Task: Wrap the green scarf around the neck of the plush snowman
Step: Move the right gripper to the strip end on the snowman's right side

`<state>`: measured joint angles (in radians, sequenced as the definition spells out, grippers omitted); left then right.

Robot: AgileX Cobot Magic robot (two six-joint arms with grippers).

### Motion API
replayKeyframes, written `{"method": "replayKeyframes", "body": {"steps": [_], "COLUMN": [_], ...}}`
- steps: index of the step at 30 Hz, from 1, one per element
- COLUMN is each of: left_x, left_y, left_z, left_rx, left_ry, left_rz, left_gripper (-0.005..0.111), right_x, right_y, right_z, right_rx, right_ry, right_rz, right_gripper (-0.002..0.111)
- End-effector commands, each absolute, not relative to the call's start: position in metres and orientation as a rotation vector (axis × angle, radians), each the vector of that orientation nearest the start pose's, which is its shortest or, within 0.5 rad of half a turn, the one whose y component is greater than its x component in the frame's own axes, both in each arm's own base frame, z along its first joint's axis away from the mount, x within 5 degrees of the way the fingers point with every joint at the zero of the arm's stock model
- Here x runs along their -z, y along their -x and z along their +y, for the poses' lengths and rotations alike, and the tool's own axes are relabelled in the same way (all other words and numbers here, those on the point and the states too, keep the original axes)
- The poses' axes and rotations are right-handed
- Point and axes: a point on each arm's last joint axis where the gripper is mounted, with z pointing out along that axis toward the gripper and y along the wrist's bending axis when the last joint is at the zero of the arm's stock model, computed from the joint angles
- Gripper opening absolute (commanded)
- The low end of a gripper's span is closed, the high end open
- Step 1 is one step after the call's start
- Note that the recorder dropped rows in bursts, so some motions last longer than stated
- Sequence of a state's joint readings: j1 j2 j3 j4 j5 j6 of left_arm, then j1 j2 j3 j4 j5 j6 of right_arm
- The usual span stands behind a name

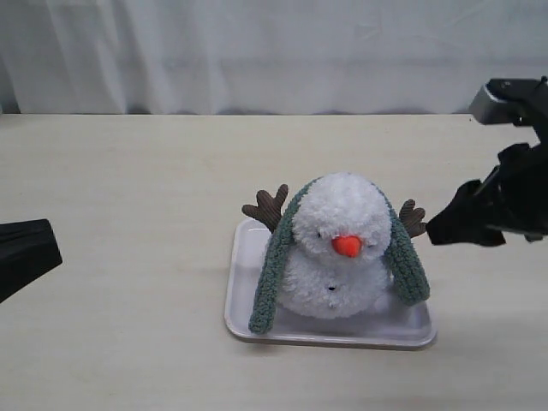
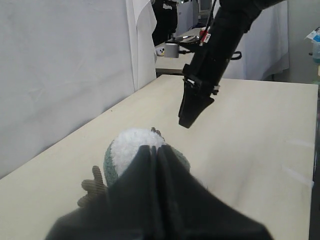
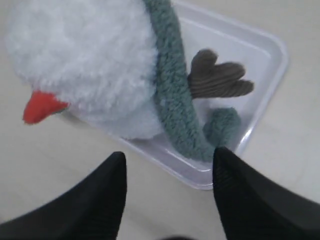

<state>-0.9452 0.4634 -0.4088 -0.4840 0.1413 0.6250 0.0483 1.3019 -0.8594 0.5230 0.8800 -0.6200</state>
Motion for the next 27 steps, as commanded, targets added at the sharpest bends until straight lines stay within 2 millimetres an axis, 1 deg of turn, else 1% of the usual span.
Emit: {"method": "replayKeyframes", "body": {"steps": [1, 3, 5, 7, 10, 11, 14, 16, 18, 20, 22, 23, 24, 25, 27], "left_x": [-0.304, -0.304, -0.304, -0.304, -0.304, -0.304, -0.304, -0.304, -0.304, -0.304, -0.304, -0.304, -0.304, -0.304, -0.304], "left_y": [-0.055, -0.055, -0.055, -0.055, -0.055, -0.055, -0.055, -0.055, -0.055, -0.055, -0.055, -0.055, -0.056, -0.056, -0.056], "left_z": [-0.089, -0.089, -0.089, -0.089, -0.089, -0.089, -0.089, -0.089, -0.089, -0.089, -0.089, -0.089, -0.089, -0.088, -0.088], "left_rx": [0.677, 0.677, 0.677, 0.677, 0.677, 0.677, 0.677, 0.677, 0.677, 0.677, 0.677, 0.677, 0.677, 0.675, 0.675], "left_ry": [-0.924, -0.924, -0.923, -0.923, -0.923, -0.923, -0.923, -0.923, -0.923, -0.923, -0.923, -0.923, -0.920, -0.919, -0.921], "left_rz": [1.439, 1.439, 1.438, 1.438, 1.438, 1.438, 1.438, 1.438, 1.438, 1.438, 1.438, 1.438, 1.436, 1.434, 1.435], "left_gripper": [0.000, 0.000, 0.000, 0.000, 0.000, 0.000, 0.000, 0.000, 0.000, 0.000, 0.000, 0.000, 0.000, 0.000, 0.000], "right_x": [-0.237, -0.233, -0.231, -0.225, -0.215, -0.214, -0.208, -0.205, -0.203, -0.202, -0.198, -0.197, -0.197, -0.198, -0.199], "right_y": [-0.224, -0.225, -0.230, -0.233, -0.237, -0.237, -0.240, -0.246, -0.250, -0.253, -0.254, -0.255, -0.255, -0.255, -0.255], "right_z": [0.053, 0.053, 0.050, 0.050, 0.050, 0.052, 0.069, 0.071, 0.071, 0.070, 0.070, 0.070, 0.071, 0.072, 0.074], "right_rx": [-0.549, -0.526, -0.456, -0.457, -0.462, -0.470, -0.414, -0.343, -0.307, -0.289, -0.289, -0.305, -0.314, -0.339, -0.365], "right_ry": [0.635, 0.679, 0.638, 0.634, 0.678, 0.684, 0.820, 0.788, 0.718, 0.692, 0.692, 0.675, 0.661, 0.628, 0.630], "right_rz": [2.540, 2.474, 2.451, 2.464, 2.486, 2.488, 2.439, 2.426, 2.427, 2.429, 2.441, 2.449, 2.449, 2.448, 2.437], "right_gripper": [0.051, 0.051, 0.051, 0.051, 0.051, 0.051, 0.051, 0.051, 0.051, 0.051, 0.047, 0.039, 0.034, 0.026, 0.018]}}
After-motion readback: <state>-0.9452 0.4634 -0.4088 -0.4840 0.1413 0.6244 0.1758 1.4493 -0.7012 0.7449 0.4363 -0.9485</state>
